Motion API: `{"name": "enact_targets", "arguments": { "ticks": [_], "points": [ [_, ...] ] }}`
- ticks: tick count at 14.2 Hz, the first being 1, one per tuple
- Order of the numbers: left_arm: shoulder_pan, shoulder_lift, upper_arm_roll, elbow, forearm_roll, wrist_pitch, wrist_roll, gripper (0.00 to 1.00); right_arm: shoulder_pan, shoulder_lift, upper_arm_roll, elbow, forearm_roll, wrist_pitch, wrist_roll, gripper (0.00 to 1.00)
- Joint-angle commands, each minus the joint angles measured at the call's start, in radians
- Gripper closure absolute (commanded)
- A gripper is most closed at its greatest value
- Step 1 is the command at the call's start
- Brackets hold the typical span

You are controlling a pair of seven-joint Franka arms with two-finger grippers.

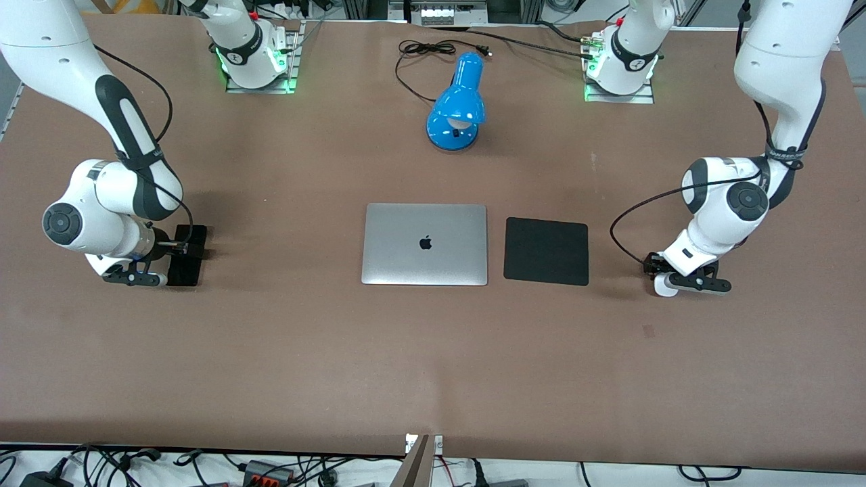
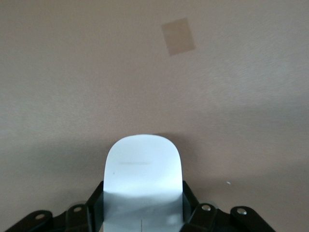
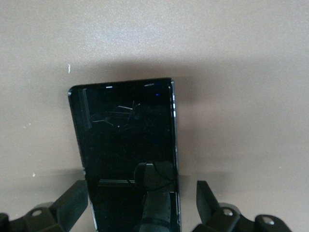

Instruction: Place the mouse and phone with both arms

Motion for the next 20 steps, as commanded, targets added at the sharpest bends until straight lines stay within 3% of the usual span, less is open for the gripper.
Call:
{"name": "enact_targets", "arguments": {
  "ticks": [1,4,7,10,14,16,20],
  "points": [
    [-0.04,-0.077,-0.009,0.102,0.022,-0.256,-0.005,0.6,-0.009,0.011,0.015,0.016,0.009,0.011,0.01,0.0],
    [-0.094,-0.091,-0.063,0.222,0.022,-0.506,-0.131,0.6,-0.008,0.011,0.016,0.018,0.007,0.011,0.008,0.0],
    [-0.166,-0.085,-0.145,0.247,0.022,-0.55,-0.423,0.6,-0.008,0.024,0.016,0.018,0.007,0.011,0.007,0.0],
    [-0.273,-0.063,-0.155,0.219,0.051,-0.498,-0.637,0.62,-0.008,0.027,0.016,0.018,0.007,0.011,0.002,0.0],
    [-0.315,-0.04,-0.155,0.043,0.166,-0.19,-0.815,0.62,-0.005,0.027,0.016,0.018,0.007,0.007,0.001,0.0],
    [-0.313,-0.007,-0.152,0.03,0.177,-0.119,-0.829,0.62,-0.005,0.03,0.015,0.018,0.007,0.005,-0.004,0.28],
    [-0.309,0.016,-0.146,0.03,0.212,-0.099,-0.829,0.6,-0.002,0.028,0.016,0.019,0.006,0.004,-0.009,0.69]
  ]
}}
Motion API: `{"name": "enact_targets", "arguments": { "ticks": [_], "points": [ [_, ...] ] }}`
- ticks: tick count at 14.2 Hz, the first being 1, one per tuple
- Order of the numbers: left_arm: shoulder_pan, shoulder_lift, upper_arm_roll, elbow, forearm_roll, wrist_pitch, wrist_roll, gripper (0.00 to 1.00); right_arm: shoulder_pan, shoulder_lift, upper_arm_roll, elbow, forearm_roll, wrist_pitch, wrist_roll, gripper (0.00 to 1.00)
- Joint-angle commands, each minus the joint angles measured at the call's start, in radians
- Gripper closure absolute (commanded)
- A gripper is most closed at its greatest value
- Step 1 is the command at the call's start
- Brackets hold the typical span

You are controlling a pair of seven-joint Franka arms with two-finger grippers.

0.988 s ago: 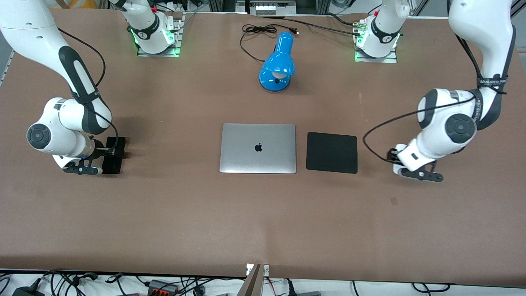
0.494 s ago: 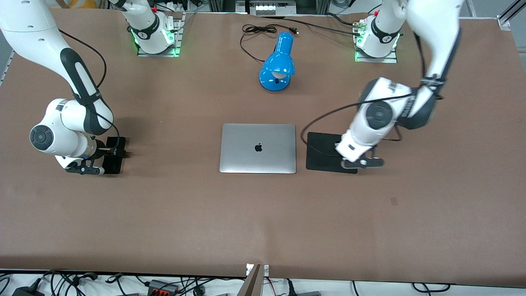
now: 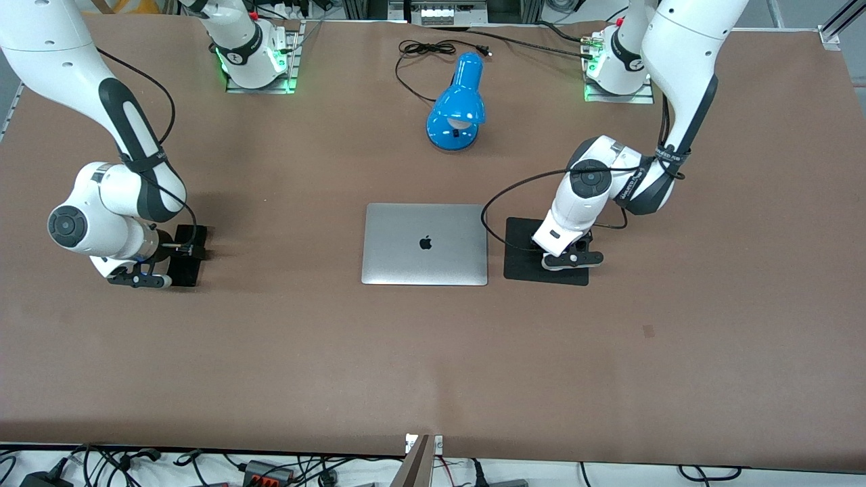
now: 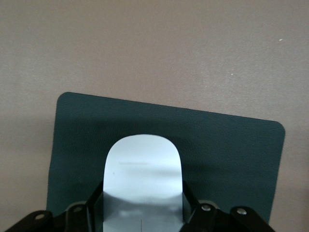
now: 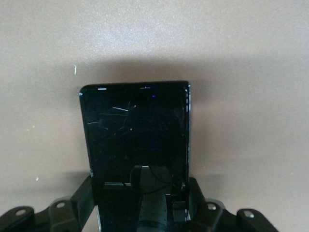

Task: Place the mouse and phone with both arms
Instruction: 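Lower the mouse onto the pad while the right gripper carries the phone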

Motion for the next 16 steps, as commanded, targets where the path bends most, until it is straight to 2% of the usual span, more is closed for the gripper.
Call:
{"name": "enact_targets", "arguments": {
  "ticks": [1,3,5,6,8,13,16],
  "points": [
    [0.011,-0.001,0.0,-0.005,0.06,0.015,-0.022,0.6,-0.003,0.009,0.009,0.015,0.006,0.002,-0.009,0.73],
    [0.013,0.01,0.0,-0.007,0.061,0.044,-0.022,0.56,-0.001,-0.035,0.021,0.016,0.006,-0.024,-0.02,0.77],
    [0.013,0.019,0.002,-0.011,0.06,0.058,-0.022,0.41,0.002,-0.09,0.062,0.048,0.006,-0.105,-0.023,0.77],
    [0.013,0.019,0.0,-0.011,0.06,0.058,-0.022,0.3,0.015,-0.095,0.085,0.084,0.006,-0.154,-0.019,0.77],
    [0.016,0.016,0.002,-0.01,0.061,0.058,-0.021,0.0,0.06,-0.087,0.118,0.151,0.006,-0.243,0.017,0.76],
    [0.027,-0.031,0.003,0.004,0.061,0.042,0.0,0.0,0.256,-0.043,0.121,0.158,0.009,-0.199,0.268,0.76],
    [0.062,-0.082,0.002,0.077,0.061,-0.147,0.129,0.0,0.368,0.003,0.119,0.158,0.01,-0.139,0.414,0.76]
  ]
}}
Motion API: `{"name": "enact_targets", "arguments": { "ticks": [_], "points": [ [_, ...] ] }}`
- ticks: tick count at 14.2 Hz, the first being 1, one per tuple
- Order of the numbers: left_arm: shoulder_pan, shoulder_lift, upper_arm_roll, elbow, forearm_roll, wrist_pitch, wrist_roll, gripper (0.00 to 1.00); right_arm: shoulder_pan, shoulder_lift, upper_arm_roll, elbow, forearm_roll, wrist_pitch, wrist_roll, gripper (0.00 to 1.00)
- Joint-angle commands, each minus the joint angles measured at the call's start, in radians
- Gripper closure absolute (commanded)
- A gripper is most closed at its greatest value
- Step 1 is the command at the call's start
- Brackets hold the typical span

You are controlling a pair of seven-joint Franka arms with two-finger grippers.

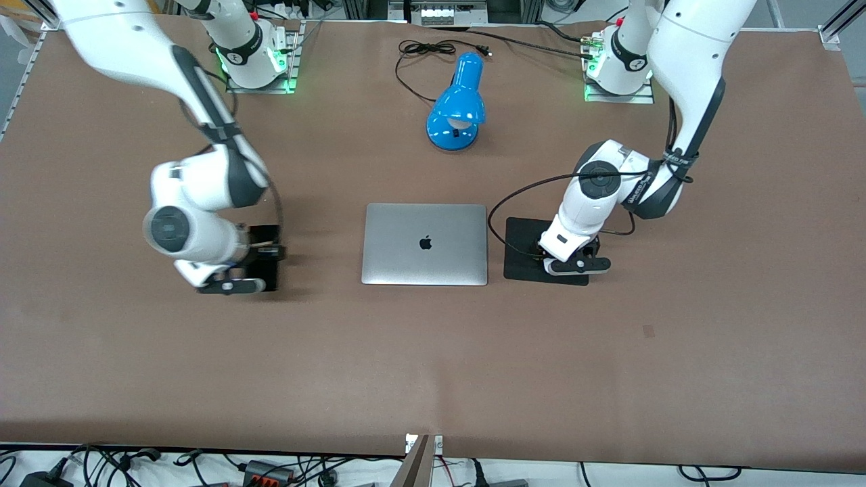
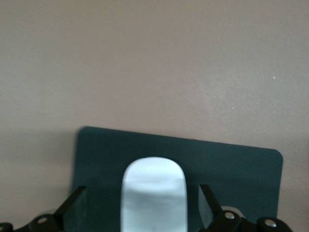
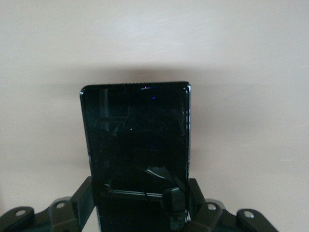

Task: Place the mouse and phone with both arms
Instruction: 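Lower the mouse onto the pad while the right gripper carries the phone, then open the left gripper and raise it away from the mouse pad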

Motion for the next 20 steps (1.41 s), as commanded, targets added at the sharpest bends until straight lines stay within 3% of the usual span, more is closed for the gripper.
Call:
{"name": "enact_targets", "arguments": {
  "ticks": [1,3,7,10,12,14,15,16,18,20],
  "points": [
    [0.025,-0.066,-0.002,0.084,0.03,-0.224,0.126,0.0,0.083,0.034,-0.007,0.01,0.009,0.043,0.104,0.76],
    [0.025,-0.083,-0.006,0.187,0.03,-0.444,0.224,0.0,0.127,0.042,-0.009,0.009,0.01,0.061,0.147,0.76],
    [0.085,-0.097,-0.016,0.42,0.007,-0.736,0.492,0.0,0.158,0.081,-0.009,-0.008,0.01,0.126,0.209,0.75],
    [0.085,-0.094,-0.021,0.668,-0.01,-1.035,0.591,0.0,0.164,0.077,-0.007,-0.025,0.01,0.121,0.213,0.72],
    [0.106,-0.092,-0.007,0.756,-0.136,-1.102,0.628,0.0,0.17,0.078,-0.007,-0.027,0.01,0.123,0.216,0.72],
    [0.209,-0.094,-0.009,0.772,-0.293,-1.164,0.622,0.0,0.17,0.08,-0.007,-0.028,0.009,0.124,0.215,0.72],
    [0.266,-0.091,-0.009,0.775,-0.374,-1.203,0.629,0.0,0.172,0.08,-0.007,-0.031,0.009,0.124,0.215,0.62],
    [0.31,-0.098,-0.013,0.781,-0.411,-1.214,0.629,0.0,0.17,0.078,-0.007,-0.031,0.01,0.123,0.216,0.01],
    [0.309,-0.175,-0.001,0.76,-0.394,-1.2,0.643,0.0,0.169,0.053,-0.007,-0.027,0.01,0.106,0.218,0.0],
    [0.291,-0.283,0.005,0.632,-0.302,-1.127,0.651,0.0,0.167,-0.007,-0.009,-0.017,0.009,0.078,0.21,0.0]
  ]
}}
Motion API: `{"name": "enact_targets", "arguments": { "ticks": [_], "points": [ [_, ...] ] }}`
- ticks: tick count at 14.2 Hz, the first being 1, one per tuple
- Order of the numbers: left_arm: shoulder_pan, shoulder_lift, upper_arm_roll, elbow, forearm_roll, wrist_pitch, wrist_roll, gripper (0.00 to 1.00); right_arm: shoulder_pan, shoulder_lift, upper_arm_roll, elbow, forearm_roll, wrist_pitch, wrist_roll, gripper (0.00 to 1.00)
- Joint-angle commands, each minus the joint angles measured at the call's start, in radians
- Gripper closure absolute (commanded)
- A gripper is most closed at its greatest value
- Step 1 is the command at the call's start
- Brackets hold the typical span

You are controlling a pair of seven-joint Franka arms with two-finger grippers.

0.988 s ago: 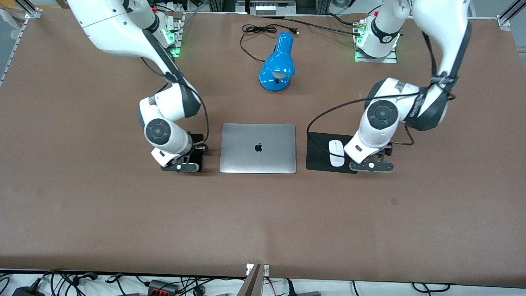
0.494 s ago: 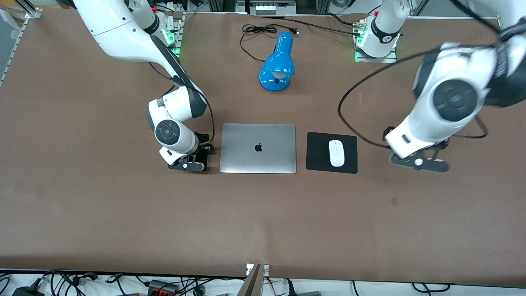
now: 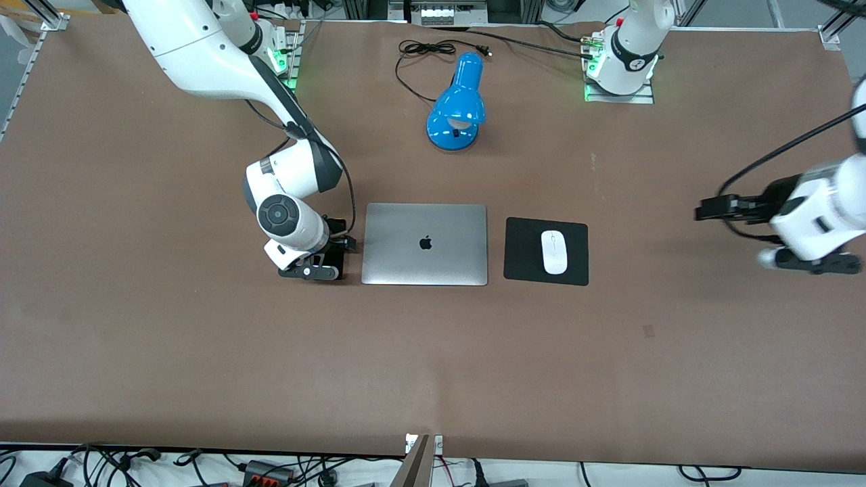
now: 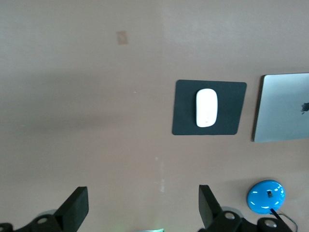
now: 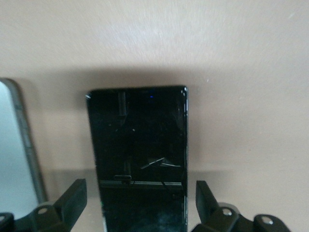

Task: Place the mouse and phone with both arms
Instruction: 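Lower the phone beside the laptop and open the right gripper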

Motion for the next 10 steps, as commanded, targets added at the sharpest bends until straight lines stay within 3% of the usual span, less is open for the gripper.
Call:
{"name": "enact_targets", "arguments": {
  "ticks": [1,3,4,5,8,10],
  "points": [
    [-0.04,-0.204,0.009,-0.233,0.061,0.143,0.001,0.0,0.001,-0.117,-0.012,-0.002,0.004,-0.041,-0.011,0.0],
    [-0.103,-0.32,0.094,-0.415,0.049,0.293,-0.003,0.0,-0.027,-0.183,-0.014,0.014,0.004,-0.057,-0.034,0.0],
    [-0.193,-0.346,0.188,-0.458,0.047,0.342,-0.009,0.0,-0.039,-0.214,-0.015,0.033,-0.002,-0.079,-0.063,0.0],
    [-0.23,-0.351,0.225,-0.462,0.047,0.351,-0.011,0.0,-0.053,-0.224,-0.015,0.069,-0.004,-0.122,-0.106,0.0],
    [-0.205,-0.361,0.218,-0.462,0.047,0.345,-0.008,0.0,-0.115,-0.225,-0.015,0.255,-0.004,-0.357,-0.247,0.0],
    [-0.167,-0.381,0.163,-0.459,0.047,0.268,0.004,0.0,-0.163,-0.229,-0.015,0.348,-0.005,-0.46,-0.284,0.0]
  ]
}}
